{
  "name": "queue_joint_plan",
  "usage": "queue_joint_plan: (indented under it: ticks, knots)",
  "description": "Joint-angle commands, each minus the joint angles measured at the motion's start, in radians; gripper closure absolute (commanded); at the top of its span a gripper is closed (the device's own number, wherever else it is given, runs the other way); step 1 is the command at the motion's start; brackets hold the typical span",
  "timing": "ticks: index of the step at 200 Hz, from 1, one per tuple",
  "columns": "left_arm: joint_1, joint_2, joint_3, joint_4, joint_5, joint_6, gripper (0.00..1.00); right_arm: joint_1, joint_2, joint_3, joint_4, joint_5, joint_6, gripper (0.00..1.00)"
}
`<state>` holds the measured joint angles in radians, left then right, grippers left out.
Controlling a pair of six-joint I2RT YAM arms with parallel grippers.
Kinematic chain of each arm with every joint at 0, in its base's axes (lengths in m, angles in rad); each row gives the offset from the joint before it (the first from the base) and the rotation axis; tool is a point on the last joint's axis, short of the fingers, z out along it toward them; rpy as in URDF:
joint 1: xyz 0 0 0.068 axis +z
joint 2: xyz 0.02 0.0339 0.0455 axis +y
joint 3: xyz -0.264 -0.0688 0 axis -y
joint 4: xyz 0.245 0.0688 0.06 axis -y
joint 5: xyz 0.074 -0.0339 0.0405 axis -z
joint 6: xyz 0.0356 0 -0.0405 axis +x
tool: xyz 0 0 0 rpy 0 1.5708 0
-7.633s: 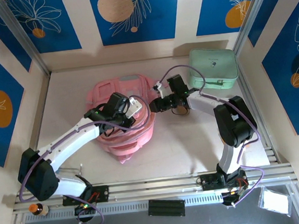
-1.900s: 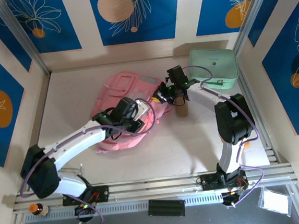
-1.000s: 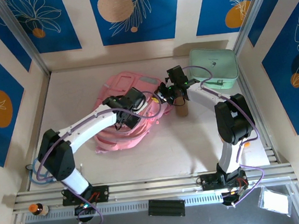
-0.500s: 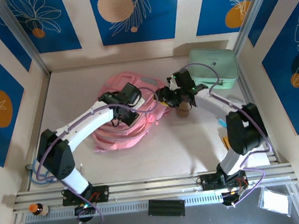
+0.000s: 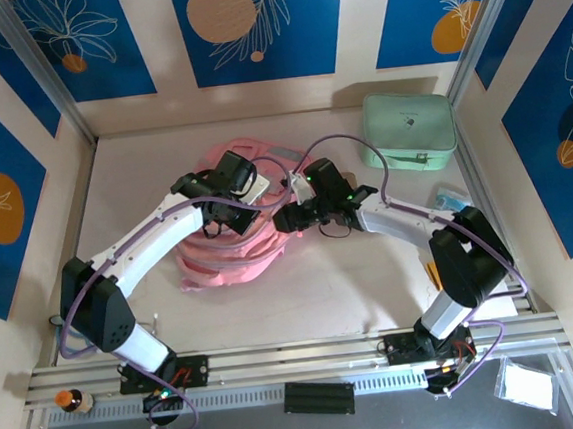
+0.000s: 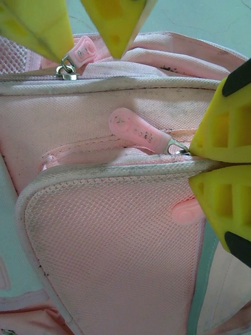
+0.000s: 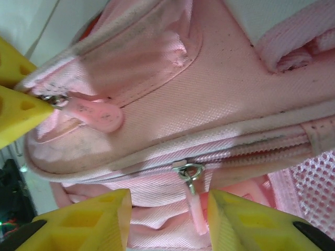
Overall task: Pack the student bag
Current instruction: Unzip the student bag at the center of the table.
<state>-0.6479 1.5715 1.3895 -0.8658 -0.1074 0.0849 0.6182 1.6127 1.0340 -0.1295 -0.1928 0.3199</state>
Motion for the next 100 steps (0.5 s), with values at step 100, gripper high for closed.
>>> queue_joint_plan:
  ticks: [100]
  knots:
    - [0.027,-0.033,0.02,0.102,0.033,-0.083,1.0,0.044,-0.01,-0.036,0.078,0.102,-0.123,0.98]
